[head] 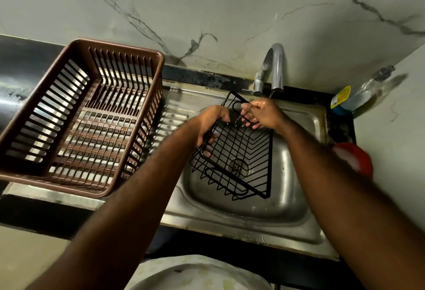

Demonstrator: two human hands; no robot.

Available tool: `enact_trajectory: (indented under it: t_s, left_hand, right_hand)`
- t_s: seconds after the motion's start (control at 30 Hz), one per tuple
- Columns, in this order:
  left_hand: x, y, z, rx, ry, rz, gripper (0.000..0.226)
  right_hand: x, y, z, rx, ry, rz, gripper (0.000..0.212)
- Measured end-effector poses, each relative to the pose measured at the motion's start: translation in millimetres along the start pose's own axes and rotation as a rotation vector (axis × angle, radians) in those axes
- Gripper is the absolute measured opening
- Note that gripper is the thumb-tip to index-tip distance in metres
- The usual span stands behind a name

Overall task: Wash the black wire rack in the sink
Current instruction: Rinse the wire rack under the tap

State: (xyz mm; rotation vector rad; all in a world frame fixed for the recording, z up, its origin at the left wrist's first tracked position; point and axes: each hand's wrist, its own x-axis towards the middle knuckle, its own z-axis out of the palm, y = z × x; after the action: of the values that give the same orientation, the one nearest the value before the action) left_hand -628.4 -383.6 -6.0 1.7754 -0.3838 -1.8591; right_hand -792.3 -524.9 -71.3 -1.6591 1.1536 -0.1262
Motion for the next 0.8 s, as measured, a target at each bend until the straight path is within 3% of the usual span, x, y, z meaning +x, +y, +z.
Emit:
enact_trajectory:
  t_s: [0.07,0.17,0.23,0.37,0.53,0.8]
  left_hand:
    - [-5,-1,-1,0.017,0.043,0.029,0.036]
    - [-8,1,-4,0.039,0.057,0.026,0.023]
    - [-14,2,-5,0.036,0.073,0.036,0.019]
    - [-15,4,-13,0.088,0.082,0.051,0.039]
    - [-22,7,-8,0.088,0.068,0.056,0.019]
    - [-22,4,-3,-0.058,0.056,-0.011,0.016]
  right_hand:
    - [-2,-1,0,0.025,-0.022,-0.001,0.027]
    - [1,1,-3,0.045,-0.064,-0.033,0.007]
    - [1,2,-9,0.052,-0.121,-0.038,0.023]
    - [-6,-2,-19,0.188,-0.278,0.034,0.046]
    - [-4,-2,-30,0.257,-0.420,0.098,0.052]
    - [8,-12,-23,-0.069,-0.164,0.010,0.022]
